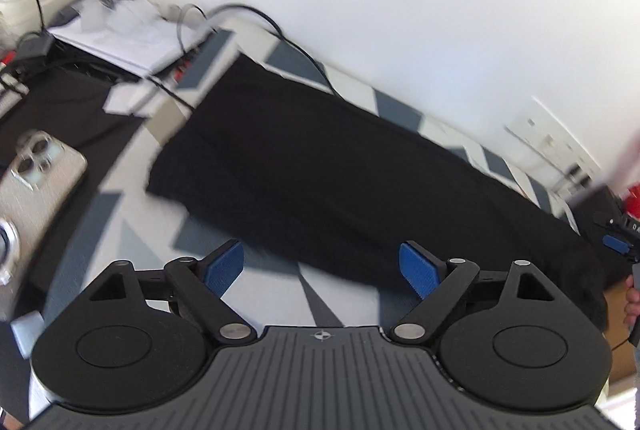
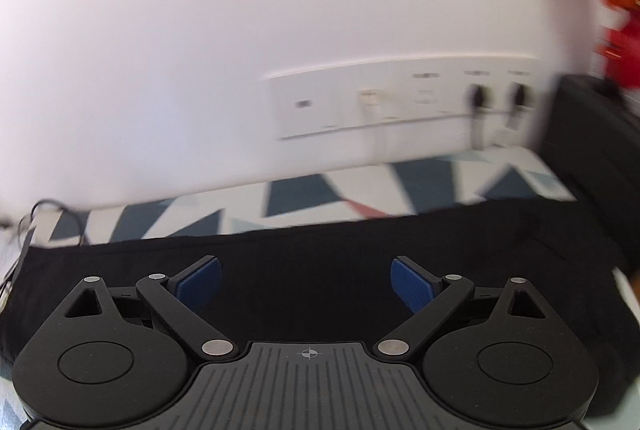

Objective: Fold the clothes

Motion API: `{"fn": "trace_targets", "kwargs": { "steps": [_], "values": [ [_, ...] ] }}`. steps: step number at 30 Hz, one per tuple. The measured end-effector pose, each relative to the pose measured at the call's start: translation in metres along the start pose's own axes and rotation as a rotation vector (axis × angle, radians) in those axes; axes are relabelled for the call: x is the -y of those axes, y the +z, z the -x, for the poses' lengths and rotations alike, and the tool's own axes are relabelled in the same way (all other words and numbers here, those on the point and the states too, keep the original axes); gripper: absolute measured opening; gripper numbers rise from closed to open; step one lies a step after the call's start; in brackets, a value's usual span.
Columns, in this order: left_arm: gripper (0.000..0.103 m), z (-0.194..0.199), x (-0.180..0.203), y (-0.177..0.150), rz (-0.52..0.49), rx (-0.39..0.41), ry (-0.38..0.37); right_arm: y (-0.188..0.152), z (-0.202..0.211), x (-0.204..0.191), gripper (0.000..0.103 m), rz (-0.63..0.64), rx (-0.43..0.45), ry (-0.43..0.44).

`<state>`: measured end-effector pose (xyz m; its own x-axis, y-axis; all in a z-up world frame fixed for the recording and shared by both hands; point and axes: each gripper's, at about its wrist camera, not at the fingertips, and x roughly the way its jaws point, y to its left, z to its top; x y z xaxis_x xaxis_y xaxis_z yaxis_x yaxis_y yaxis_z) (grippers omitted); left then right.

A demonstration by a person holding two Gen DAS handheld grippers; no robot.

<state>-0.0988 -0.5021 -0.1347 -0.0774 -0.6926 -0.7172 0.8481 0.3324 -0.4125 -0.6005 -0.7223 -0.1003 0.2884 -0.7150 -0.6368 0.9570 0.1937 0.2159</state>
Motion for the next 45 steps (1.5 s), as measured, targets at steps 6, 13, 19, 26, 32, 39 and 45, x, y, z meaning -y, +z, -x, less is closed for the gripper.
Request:
{"fn": "trace_targets", "kwargs": {
  "steps": [6,13,19,26,32,39,45],
  "values": [
    [0.087,-0.010,0.024,-0.030,-0.066,-0.094,-0.143,-0.060,0.086,0.073,0.092,-0.292,0.033,-0.170],
    [0.087,-0.019,0.057,-0.060,-0.163,-0.192,-0.231,-0.129,0.165,0.104,0.090,-0.456,0.055,-0.301],
    [0.087,-0.019,0.075,-0.091,-0.193,-0.191,-0.184,-0.147,0.192,0.123,0.090,-0.486,0.067,-0.301],
    [0.048,-0.031,0.102,-0.101,-0.147,-0.130,-0.003,-0.136,0.180,0.139,0.090,-0.432,0.033,-0.199],
    [0.015,0.007,0.128,-0.105,-0.197,-0.039,0.048,-0.139,0.167,0.160,0.091,-0.411,-0.010,-0.123],
    [0.012,0.085,0.161,-0.117,-0.234,0.086,0.019,-0.132,0.157,0.184,0.090,-0.417,-0.024,-0.060],
    [0.012,0.110,0.208,-0.137,-0.447,0.182,0.092,-0.108,0.180,0.201,0.098,-0.438,0.119,0.038]
  ]
}}
